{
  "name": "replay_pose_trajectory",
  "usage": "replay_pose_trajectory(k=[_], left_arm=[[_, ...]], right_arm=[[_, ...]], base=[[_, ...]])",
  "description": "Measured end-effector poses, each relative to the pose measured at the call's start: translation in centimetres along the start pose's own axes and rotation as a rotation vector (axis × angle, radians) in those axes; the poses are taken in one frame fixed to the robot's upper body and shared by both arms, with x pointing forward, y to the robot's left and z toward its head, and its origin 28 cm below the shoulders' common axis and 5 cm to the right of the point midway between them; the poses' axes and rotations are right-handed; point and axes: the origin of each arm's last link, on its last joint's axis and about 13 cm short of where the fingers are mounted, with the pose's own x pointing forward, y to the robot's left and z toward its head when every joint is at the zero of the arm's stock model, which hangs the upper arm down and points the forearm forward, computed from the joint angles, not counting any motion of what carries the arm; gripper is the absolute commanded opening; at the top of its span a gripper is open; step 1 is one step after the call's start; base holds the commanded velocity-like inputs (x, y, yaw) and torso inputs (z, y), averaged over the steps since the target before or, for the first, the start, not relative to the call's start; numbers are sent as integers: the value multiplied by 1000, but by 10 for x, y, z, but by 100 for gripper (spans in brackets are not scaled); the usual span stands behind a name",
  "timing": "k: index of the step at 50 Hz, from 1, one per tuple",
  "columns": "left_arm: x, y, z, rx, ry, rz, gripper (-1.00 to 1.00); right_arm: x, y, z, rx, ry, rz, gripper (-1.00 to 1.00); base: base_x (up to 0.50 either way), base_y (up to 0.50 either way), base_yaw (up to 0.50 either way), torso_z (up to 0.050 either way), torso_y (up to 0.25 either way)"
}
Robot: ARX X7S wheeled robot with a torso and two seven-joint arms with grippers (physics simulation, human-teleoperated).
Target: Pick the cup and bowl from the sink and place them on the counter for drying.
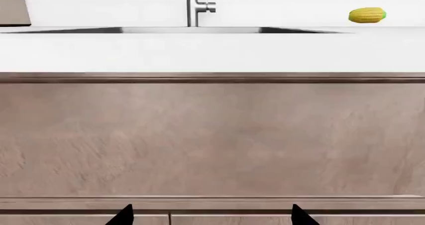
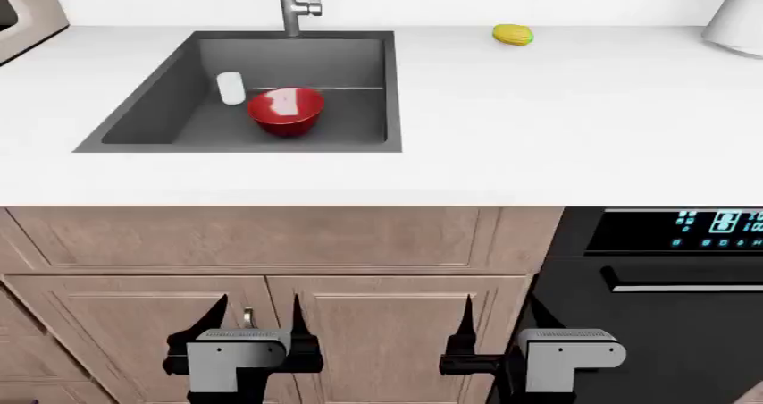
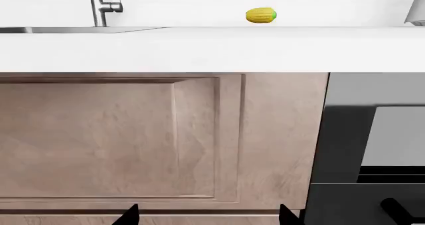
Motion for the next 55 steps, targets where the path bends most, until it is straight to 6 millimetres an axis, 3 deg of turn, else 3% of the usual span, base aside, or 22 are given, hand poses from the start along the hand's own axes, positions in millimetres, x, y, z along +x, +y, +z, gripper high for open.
replay_pose_trajectory(k=[33,55], left_arm=[[2,-1,0,-25,10,13,100],[2,0,0,-24,7,12,100]], right_arm=[[-1,1,0,-13,3,9,100],[-2,1,1,-32,-3,7,100]], base=[[0,0,0,0,0],[0,488,0,0,0]])
